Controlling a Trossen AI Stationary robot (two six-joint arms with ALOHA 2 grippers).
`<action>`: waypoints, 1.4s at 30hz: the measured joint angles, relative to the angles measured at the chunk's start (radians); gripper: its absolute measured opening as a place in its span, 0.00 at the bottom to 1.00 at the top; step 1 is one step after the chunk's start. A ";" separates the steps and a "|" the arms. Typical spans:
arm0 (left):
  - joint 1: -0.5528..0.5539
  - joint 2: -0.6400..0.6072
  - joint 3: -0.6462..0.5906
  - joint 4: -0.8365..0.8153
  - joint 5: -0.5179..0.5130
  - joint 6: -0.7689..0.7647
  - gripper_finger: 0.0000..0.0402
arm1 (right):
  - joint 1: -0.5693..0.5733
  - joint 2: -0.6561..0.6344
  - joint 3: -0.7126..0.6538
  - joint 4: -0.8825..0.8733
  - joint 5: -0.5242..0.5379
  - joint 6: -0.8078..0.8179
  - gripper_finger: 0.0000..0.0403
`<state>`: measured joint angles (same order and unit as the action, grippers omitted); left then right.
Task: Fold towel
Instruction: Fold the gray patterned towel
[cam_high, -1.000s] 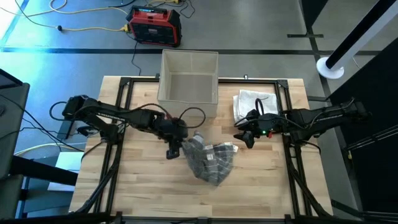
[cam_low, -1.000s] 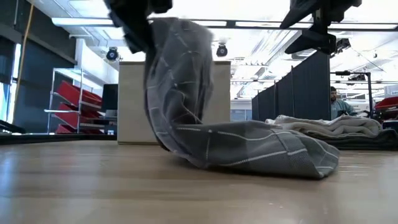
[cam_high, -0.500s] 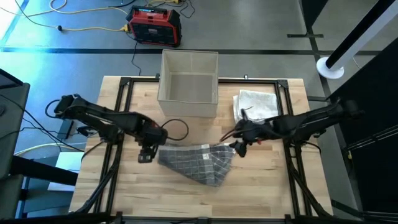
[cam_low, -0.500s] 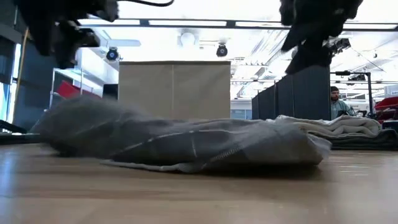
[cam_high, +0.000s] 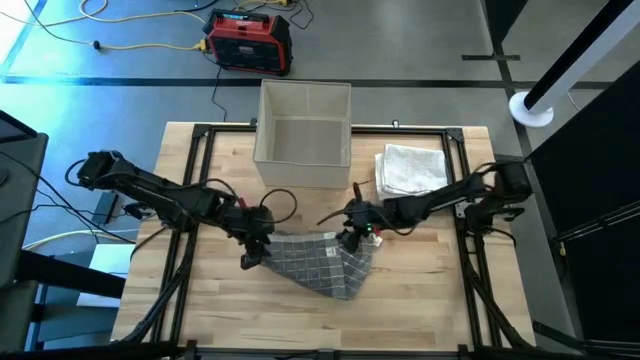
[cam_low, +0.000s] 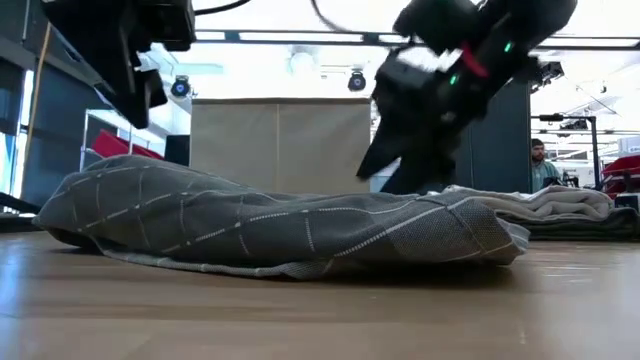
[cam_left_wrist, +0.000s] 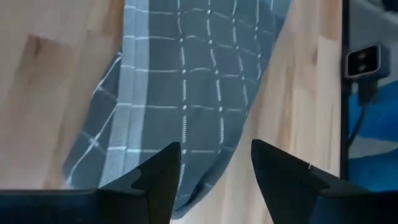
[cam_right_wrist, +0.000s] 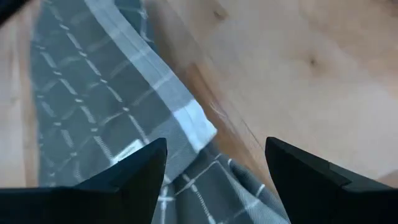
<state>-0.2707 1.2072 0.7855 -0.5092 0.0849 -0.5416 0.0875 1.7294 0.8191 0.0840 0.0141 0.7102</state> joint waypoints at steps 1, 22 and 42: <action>0.000 0.000 -0.001 0.014 0.000 -0.005 0.47 | -0.003 0.009 0.000 0.021 -0.021 0.008 0.64; 0.003 0.001 -0.001 0.046 -0.053 -0.005 0.47 | 0.028 0.010 0.027 0.055 -0.064 -0.005 0.00; -0.006 0.001 -0.001 0.089 -0.007 -0.031 0.47 | -0.027 0.074 0.149 -0.155 0.016 -0.079 0.53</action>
<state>-0.2768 1.2079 0.7845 -0.4203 0.0783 -0.5728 0.0601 1.8037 0.9676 -0.0715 0.0303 0.6310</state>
